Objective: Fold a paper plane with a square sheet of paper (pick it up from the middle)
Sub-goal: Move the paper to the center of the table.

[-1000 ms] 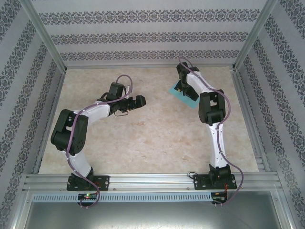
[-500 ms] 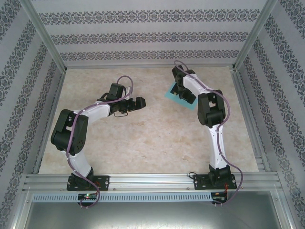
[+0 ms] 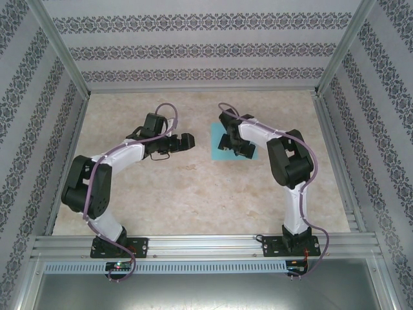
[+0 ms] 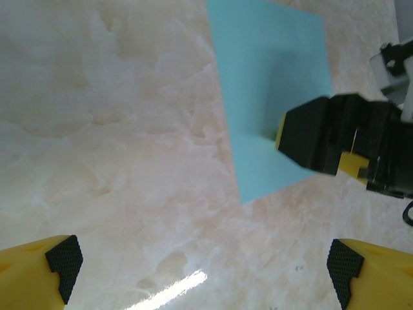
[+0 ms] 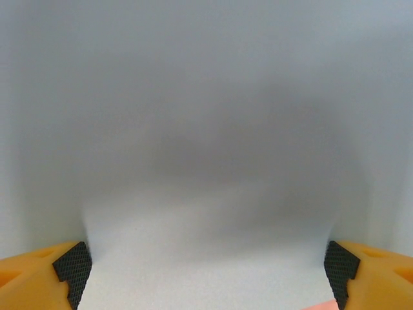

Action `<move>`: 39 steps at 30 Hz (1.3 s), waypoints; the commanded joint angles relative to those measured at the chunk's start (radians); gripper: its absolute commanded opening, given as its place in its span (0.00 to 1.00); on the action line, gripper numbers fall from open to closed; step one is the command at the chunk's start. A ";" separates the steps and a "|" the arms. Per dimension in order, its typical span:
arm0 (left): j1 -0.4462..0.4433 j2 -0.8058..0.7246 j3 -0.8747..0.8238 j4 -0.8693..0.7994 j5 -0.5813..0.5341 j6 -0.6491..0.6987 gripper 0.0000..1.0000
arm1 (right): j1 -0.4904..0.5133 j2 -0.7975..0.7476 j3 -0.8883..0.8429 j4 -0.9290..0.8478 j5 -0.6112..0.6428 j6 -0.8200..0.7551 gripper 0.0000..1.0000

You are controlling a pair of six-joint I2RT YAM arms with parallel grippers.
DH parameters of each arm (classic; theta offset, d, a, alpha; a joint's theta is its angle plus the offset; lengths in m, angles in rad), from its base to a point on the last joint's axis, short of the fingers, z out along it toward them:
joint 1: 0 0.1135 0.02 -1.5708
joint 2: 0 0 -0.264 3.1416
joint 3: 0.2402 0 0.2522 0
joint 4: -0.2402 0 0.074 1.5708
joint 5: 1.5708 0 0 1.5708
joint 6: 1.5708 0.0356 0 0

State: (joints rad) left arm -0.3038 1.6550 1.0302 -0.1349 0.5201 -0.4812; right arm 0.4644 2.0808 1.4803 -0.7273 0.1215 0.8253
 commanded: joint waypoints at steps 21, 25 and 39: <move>0.073 -0.327 -0.243 -0.162 -0.035 0.038 1.00 | 0.340 -0.193 -0.215 0.087 -0.064 0.159 0.94; 0.073 -0.361 -0.262 -0.163 -0.037 0.028 1.00 | 0.315 -0.257 -0.209 0.039 -0.010 0.126 0.94; 0.074 -0.341 -0.248 -0.157 -0.026 0.051 1.00 | 0.235 -0.141 -0.046 0.055 0.028 0.084 0.96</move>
State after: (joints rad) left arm -0.2398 1.3071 0.7780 -0.2821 0.4934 -0.4519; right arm 0.7025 1.8786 1.3830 -0.6727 0.1303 0.9390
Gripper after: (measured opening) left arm 0.999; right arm 0.960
